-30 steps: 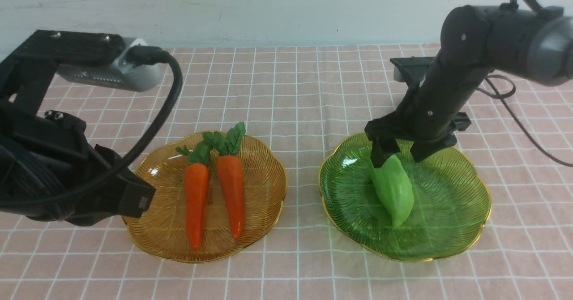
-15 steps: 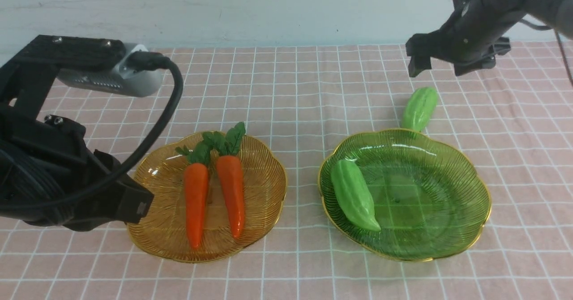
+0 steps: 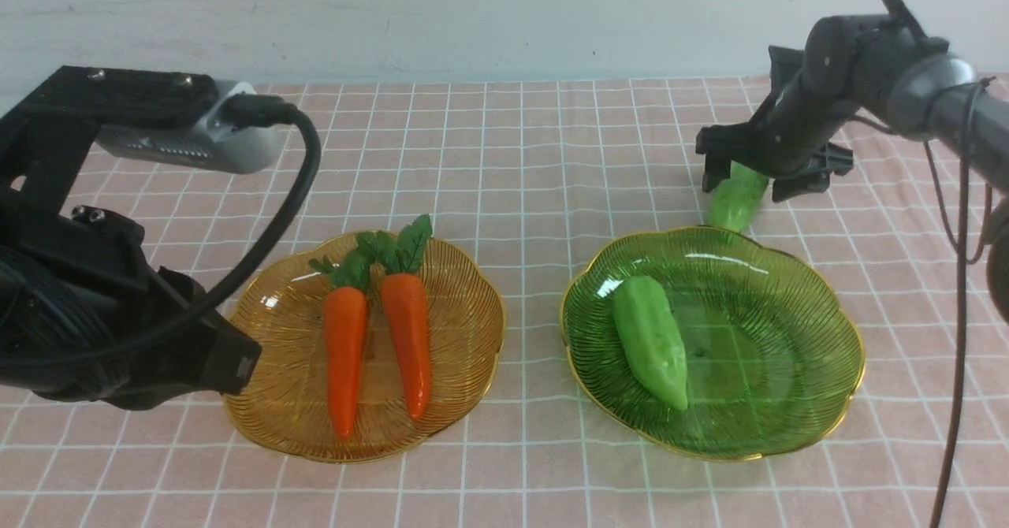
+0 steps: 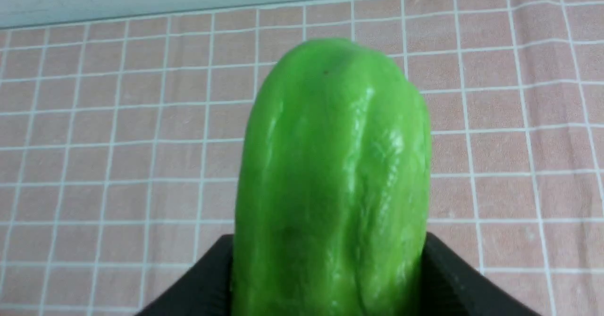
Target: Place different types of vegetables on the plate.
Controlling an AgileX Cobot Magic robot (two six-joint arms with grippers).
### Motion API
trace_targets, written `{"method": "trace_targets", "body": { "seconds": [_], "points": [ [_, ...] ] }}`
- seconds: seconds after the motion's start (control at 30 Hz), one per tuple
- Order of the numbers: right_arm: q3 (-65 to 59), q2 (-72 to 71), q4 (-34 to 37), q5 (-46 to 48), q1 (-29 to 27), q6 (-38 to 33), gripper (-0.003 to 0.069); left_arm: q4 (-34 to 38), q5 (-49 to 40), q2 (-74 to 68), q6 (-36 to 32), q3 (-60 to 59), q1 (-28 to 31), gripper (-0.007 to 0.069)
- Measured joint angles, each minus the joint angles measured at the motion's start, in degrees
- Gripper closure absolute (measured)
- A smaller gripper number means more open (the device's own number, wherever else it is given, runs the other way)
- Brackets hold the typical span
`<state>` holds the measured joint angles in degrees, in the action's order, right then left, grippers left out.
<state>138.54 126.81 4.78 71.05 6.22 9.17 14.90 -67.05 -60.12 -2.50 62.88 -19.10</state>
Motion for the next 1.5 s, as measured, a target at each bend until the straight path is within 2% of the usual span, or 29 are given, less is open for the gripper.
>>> {"method": "trace_targets", "body": {
  "seconds": [0.07,0.27,0.4,0.53,0.63,0.83,0.9,1.0,1.1,1.33,1.4,1.47,1.5],
  "points": [
    [-4.6,-3.9,1.1,0.0,0.0,-0.4,0.0256,0.0,-0.2,0.0,-0.1,0.0,0.0,0.0628],
    [-29.1,-17.2,5.1,0.4,0.8,-3.7,0.0256,0.0,-0.3,0.0,-1.3,0.0,0.0,0.0628],
    [-41.6,-20.6,7.0,0.2,1.6,-6.1,0.0256,0.0,-0.3,0.0,-1.8,0.0,0.0,0.0628],
    [-52.7,-20.7,7.7,-5.8,3.6,-7.3,0.0256,0.0,-0.3,0.0,-2.2,0.0,0.0,0.0628],
    [-55.7,-19.3,7.8,-9.6,4.6,-7.4,0.0218,0.0,0.0,0.0,-2.9,0.0,0.0,0.0628],
    [-55.7,-17.3,8.0,-9.9,5.0,-7.6,0.0057,0.0,-0.1,0.0,-3.3,0.0,0.0,0.0628],
    [-54.7,-17.3,7.7,-8.8,5.0,-7.9,0.0027,0.0,-0.3,0.0,-3.3,0.0,0.0,0.0628],
    [-52.4,-18.8,6.2,-5.9,5.0,-9.2,0.003,0.0,-0.3,0.3,-3.3,0.0,0.0,0.0628],
    [-50.8,-24.3,4.2,-3.0,5.0,-9.2,0.0102,0.0,-0.2,1.5,-3.4,0.0,0.0,0.0628],
    [-50.5,-48.4,2.5,-0.5,5.0,-9.2,0.043,0.0,2.8,8.5,-3.8,-0.5,0.0,0.0628],
    [-52.0,-55.4,2.7,-1.9,5.0,-9.2,0.0518,0.0,4.0,10.5,-4.1,-1.1,0.0,0.0628],
    [-57.0,-66.8,2.9,-7.2,5.0,-8.5,0.0623,0.0,7.3,14.5,-4.4,-3.6,0.0,0.0628],
    [-60.1,-71.9,2.9,-10.4,5.0,-8.5,0.0645,0.0,8.9,16.0,-4.6,-5.2,0.0,0.0628]
  ]
}}
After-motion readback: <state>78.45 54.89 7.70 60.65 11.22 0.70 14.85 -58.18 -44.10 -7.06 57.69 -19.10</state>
